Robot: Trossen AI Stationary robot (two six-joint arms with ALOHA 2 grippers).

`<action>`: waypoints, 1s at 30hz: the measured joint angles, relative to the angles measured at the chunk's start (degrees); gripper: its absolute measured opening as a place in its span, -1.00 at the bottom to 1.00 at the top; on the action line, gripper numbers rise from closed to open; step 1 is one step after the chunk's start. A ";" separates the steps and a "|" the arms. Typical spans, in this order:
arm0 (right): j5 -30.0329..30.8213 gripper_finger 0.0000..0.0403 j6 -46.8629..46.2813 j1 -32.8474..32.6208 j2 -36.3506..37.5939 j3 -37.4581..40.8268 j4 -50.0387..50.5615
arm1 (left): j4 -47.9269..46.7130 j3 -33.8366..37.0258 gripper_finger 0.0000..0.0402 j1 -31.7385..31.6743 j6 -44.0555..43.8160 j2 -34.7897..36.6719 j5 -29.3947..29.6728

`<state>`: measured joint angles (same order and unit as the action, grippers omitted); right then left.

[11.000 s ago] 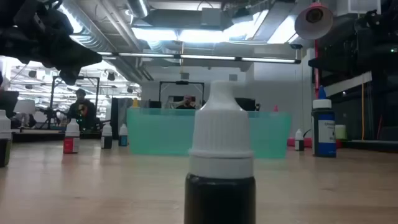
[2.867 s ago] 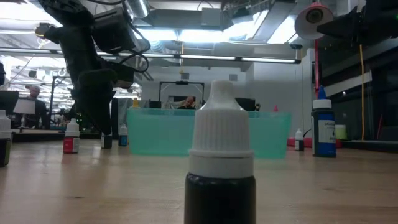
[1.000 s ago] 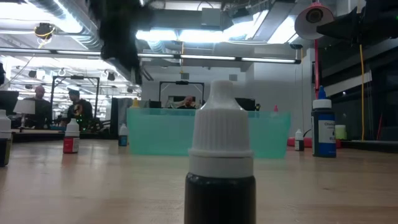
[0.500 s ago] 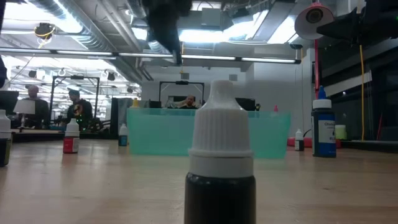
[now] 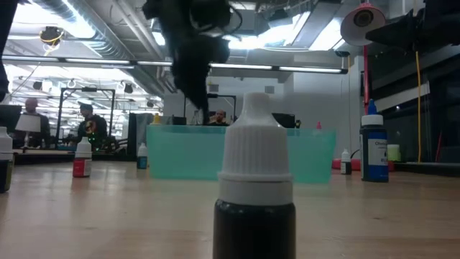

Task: Pick & Place food coloring
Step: Put the small red food coloring bottle into the green bin

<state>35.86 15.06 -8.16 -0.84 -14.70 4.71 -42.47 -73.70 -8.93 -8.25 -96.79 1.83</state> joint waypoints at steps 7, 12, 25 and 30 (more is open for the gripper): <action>-0.03 -0.94 0.00 0.00 0.00 0.00 0.02 | 8.74 8.29 -0.72 -0.66 -2.03 0.00 0.95; -0.04 -0.94 0.00 0.00 0.00 0.00 0.02 | 11.97 12.08 -0.72 -1.72 -2.97 -0.01 1.70; -0.04 -0.94 -0.01 0.00 0.00 0.00 -0.07 | 15.37 14.11 -0.65 -2.89 -2.07 -0.46 1.63; -0.04 -0.94 -0.01 0.00 -0.02 0.00 -0.13 | 16.50 14.04 -0.64 -2.86 -1.55 -3.13 0.58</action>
<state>35.82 15.05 -8.16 -0.86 -14.70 4.58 -25.97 -59.66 -11.79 -9.80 -99.92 2.41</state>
